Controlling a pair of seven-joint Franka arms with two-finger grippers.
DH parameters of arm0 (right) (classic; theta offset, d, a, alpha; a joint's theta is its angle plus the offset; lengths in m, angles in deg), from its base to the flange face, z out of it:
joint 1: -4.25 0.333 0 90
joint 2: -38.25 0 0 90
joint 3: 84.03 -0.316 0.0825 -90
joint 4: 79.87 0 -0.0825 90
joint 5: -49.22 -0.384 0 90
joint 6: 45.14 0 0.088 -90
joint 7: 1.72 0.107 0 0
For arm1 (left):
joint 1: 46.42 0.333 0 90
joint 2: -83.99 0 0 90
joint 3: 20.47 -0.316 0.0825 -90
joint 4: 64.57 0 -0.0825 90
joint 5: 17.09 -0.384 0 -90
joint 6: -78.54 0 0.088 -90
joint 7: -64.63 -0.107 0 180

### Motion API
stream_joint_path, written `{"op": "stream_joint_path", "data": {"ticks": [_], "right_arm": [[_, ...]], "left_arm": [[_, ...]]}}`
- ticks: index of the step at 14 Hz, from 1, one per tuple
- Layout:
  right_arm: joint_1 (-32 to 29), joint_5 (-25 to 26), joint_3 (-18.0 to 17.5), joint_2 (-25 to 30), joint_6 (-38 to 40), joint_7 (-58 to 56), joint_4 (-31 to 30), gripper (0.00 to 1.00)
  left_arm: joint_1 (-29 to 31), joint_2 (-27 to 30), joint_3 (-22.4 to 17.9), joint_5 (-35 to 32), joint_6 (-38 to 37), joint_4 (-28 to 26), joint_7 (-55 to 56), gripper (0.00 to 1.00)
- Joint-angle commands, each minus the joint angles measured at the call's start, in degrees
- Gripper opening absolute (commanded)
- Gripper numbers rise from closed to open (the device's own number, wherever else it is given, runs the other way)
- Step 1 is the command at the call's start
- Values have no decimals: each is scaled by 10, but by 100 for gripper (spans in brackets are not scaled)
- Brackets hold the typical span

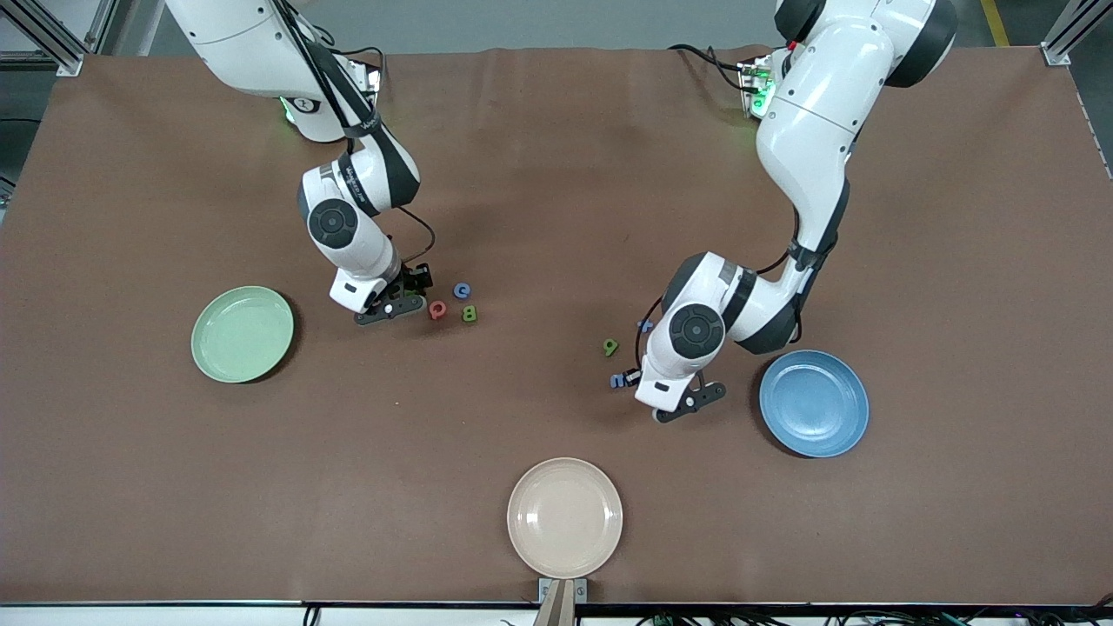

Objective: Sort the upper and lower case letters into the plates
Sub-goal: 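Grasp the n with the left gripper while the right gripper grasps the Z, then release the n onto the blue plate while the right gripper lifts the Z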

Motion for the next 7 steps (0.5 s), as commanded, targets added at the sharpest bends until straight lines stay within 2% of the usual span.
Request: {"op": "stream_joint_path", "data": {"ticks": [1, 4, 7], "right_arm": [[8, -5, 4, -7, -1, 7, 6, 58], [8, -4, 4, -8, -3, 7, 7, 42], [8, -3, 4, -8, -2, 7, 9, 23]], "left_arm": [[38, 61, -4, -8, -18, -4, 5, 0], [100, 99, -4, -8, -81, -14, -70, 0], [173, 110, -4, -23, -96, -36, -160, 0]]}}
